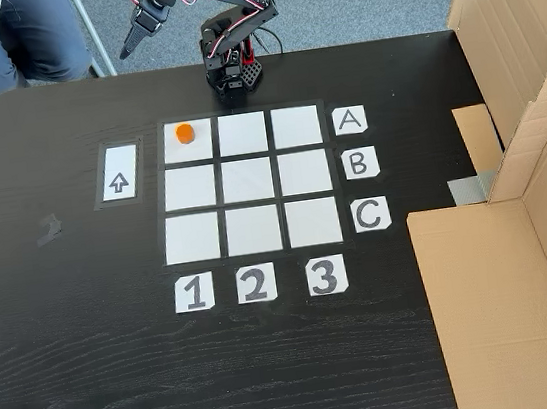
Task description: Pick up the round, orange token and place it in the grid on square A1.
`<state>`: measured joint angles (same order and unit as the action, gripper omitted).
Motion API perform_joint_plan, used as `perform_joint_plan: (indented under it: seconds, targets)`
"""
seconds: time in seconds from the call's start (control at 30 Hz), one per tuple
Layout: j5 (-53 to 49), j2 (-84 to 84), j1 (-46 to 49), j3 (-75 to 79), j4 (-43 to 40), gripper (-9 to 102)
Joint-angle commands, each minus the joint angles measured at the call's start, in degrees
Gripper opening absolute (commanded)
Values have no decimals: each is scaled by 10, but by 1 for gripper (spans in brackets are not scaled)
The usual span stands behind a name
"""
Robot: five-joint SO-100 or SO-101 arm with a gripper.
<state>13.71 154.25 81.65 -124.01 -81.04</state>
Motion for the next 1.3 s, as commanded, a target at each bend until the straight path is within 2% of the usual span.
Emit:
perform_joint_plan:
  seconds: [0.0, 0.43, 0.77, 0.9, 1.27]
  targets:
    - [-28, 41, 40, -35, 2, 24]
    - [-137, 199, 134, -212, 15, 11]
    - [-151, 308, 180, -375, 122, 0]
    - [-152, 345, 192, -423, 162, -1]
    - [-184, 360, 199, -503, 164, -1]
